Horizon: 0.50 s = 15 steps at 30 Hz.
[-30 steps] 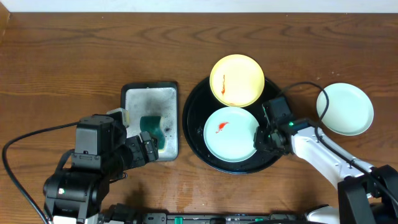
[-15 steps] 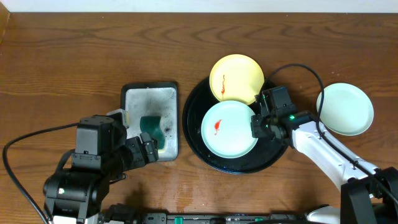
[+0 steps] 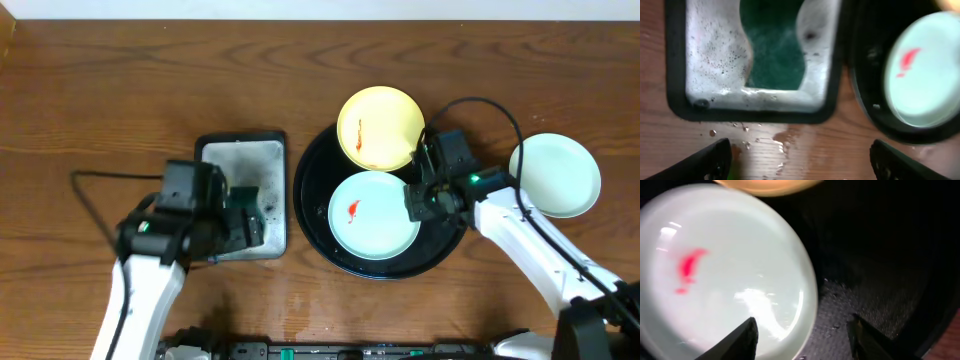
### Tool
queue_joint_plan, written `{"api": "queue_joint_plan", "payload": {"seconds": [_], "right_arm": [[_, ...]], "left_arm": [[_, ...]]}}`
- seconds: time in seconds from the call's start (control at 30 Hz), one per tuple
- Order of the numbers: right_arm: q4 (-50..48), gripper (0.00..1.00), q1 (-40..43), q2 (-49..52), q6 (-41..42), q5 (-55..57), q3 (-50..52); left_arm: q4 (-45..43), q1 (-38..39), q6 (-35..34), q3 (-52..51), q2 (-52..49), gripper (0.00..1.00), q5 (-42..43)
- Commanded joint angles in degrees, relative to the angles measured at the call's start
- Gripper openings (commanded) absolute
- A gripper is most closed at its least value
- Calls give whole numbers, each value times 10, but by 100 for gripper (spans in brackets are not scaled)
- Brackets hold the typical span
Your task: Clean dirty plates on tray and stack at the side
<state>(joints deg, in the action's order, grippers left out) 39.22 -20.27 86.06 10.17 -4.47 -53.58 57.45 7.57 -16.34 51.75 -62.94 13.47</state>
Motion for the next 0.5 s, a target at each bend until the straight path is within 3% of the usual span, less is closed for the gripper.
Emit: {"api": "queue_joint_plan", "payload": {"seconds": [0.0,0.1,0.3,0.4,0.47], "right_arm": [[14,55,0,-24,-6,-37,-33],[17,52,0,-25,-5,-57,-36],[24,50,-1,-25,8,-70,-35],[27,49,-1,-25,11,-74,-35],[27,49,-1,-25,12,-75,-35]], "left_arm": [[-45,0,13,-6,-76,74,-22],[-92,0,12,-6,-156,67,-26],[-166,0,-5,-6,-298,66,-66],[-216,0,-8,-6,-341,56,-82],[-245,0,-8,-6,-362,42,-82]]}}
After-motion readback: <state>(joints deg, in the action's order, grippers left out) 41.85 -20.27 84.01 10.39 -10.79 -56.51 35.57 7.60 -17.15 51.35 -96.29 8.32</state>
